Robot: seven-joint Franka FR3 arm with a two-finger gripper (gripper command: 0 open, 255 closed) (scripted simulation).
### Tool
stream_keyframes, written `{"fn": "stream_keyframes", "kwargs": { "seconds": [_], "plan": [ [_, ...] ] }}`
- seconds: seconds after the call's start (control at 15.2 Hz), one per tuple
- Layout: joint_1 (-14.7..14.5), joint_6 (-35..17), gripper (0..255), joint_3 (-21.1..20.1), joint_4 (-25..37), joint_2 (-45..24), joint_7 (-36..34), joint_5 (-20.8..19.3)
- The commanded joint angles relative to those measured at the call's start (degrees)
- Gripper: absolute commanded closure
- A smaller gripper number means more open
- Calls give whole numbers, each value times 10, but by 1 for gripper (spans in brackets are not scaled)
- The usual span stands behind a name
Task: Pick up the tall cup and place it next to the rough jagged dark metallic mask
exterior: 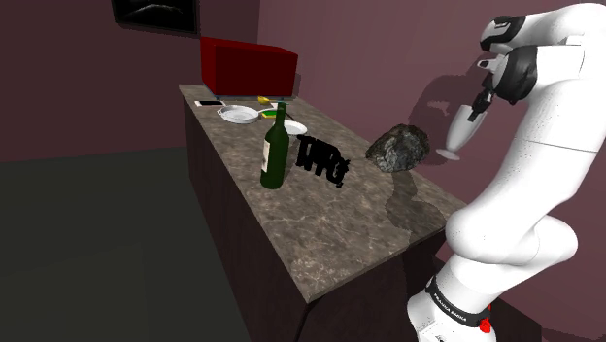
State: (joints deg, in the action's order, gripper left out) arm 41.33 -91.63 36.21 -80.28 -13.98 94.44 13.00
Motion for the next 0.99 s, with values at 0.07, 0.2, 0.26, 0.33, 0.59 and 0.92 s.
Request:
{"fn": "stream_keyframes", "kwargs": {
  "seconds": [0.07,0.2,0.26,0.33,0.59,0.92],
  "plan": [
    [-6,-27,255,-1,-32,8,0,-4],
    [-9,-44,255,-1,-51,11,0,-6],
    [-10,-52,255,-2,-61,12,1,-6],
    [-11,-60,255,-2,-69,13,1,-7],
    [-14,-91,255,-3,-103,15,4,-7],
    [-17,-129,255,-5,-140,14,8,-5]
  ]
}}
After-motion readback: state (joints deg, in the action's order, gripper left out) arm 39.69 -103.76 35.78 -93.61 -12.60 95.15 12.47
